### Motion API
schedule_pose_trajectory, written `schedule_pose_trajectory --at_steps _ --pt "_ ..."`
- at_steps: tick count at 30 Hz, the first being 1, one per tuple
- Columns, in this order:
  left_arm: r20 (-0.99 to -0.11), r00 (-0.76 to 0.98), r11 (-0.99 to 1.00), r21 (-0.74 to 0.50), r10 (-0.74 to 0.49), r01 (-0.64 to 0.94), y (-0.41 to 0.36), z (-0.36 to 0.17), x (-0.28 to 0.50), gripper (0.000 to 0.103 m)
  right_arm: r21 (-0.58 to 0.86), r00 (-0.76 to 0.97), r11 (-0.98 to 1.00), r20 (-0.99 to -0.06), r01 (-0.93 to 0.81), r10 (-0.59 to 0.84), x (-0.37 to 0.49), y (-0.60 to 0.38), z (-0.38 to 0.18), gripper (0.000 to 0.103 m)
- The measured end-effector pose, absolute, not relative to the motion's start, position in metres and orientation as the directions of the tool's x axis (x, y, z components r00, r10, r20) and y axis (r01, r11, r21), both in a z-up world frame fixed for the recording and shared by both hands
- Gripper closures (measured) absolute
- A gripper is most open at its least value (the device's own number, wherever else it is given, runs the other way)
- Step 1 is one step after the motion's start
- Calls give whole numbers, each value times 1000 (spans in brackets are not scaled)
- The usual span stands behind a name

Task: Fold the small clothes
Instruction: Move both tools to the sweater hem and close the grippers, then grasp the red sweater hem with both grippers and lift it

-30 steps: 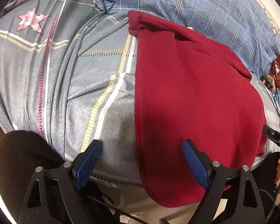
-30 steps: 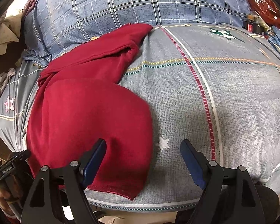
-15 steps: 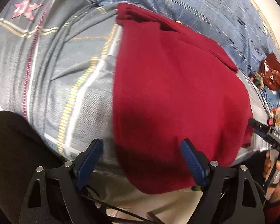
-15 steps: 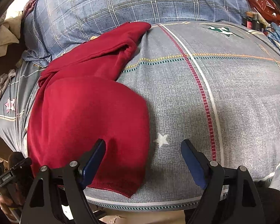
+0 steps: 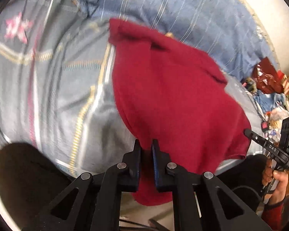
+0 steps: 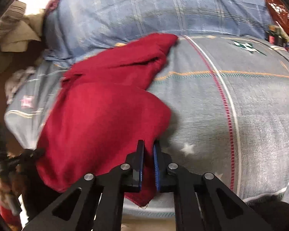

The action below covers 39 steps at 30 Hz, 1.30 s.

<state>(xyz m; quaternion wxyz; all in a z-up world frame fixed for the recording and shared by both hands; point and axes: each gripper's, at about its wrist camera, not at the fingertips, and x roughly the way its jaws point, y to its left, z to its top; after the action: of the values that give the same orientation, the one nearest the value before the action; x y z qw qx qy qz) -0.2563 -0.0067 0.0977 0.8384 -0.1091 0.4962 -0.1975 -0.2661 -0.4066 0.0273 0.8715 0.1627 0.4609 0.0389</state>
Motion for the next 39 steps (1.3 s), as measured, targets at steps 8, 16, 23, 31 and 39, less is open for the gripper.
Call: schedule_pose_trajectory --at_steps 8,16,23,31,39 --pt "-846 430 948 -255 -314 191 5 86 -269 94 300 487 954 -834 2 261 -305 -391 30 95" --pt "-860 436 963 -219 -266 154 -3 62 -273 67 341 399 934 -875 108 274 -300 -389 -9 39" --pt "-876 388 958 -261 -287 120 6 36 -264 54 332 330 942 -894 36 303 -305 -374 -16 38" --pt "-868 408 959 -249 -283 135 2 33 -260 51 342 327 939 -885 -27 331 -293 -358 -14 38" --pt "-868 407 959 -254 -285 129 3 36 -261 71 314 362 948 -880 -44 308 -293 -365 -11 80"
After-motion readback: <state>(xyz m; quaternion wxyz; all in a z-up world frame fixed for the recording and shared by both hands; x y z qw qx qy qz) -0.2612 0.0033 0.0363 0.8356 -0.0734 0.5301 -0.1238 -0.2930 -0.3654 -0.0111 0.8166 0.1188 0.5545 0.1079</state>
